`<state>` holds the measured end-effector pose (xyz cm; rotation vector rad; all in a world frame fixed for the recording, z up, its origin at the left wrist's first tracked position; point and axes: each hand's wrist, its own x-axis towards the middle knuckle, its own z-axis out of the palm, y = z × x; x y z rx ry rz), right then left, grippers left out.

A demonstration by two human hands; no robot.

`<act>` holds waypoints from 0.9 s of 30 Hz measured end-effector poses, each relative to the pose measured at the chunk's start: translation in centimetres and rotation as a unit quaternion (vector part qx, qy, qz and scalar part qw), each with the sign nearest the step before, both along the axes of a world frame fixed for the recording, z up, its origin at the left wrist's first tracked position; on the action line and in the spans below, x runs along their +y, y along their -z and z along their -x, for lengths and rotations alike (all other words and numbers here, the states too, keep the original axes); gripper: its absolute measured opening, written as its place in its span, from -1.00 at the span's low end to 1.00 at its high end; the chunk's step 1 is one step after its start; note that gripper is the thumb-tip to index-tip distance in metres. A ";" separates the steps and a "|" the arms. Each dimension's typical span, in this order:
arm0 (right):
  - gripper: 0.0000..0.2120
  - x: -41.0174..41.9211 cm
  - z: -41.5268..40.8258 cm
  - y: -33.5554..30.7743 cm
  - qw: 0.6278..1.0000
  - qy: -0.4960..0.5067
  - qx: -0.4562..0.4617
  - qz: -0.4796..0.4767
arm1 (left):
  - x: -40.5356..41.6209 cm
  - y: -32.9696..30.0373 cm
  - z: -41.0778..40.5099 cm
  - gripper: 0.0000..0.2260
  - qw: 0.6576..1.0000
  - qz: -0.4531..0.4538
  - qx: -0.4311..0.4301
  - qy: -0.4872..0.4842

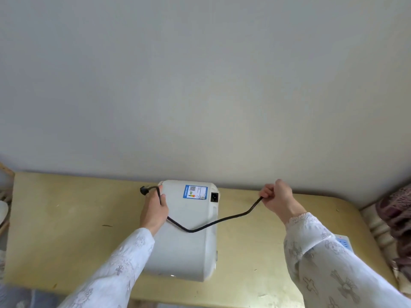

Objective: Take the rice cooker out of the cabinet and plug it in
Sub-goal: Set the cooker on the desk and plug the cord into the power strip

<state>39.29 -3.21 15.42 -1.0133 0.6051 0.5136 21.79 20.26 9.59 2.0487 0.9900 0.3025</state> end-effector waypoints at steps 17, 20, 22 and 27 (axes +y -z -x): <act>-0.77 -6.0 -1.0 -6.5 0.876 -0.240 -0.385 0.164 | -11.6 -8.0 -8.9 -0.74 0.906 0.362 0.029 0.220; -0.74 -6.4 -0.8 -6.1 0.858 -0.277 -0.406 0.151 | -11.3 -7.9 -9.3 -0.61 0.901 0.376 0.075 0.202; -0.72 -6.4 -0.8 -5.6 0.852 -0.283 -0.410 0.162 | -10.6 -7.8 -9.5 -0.61 0.886 0.432 0.005 0.170; -0.73 -6.2 -1.4 -4.3 0.881 -0.242 -0.370 0.168 | -8.2 -8.9 -9.4 -0.53 0.765 0.583 -0.230 0.150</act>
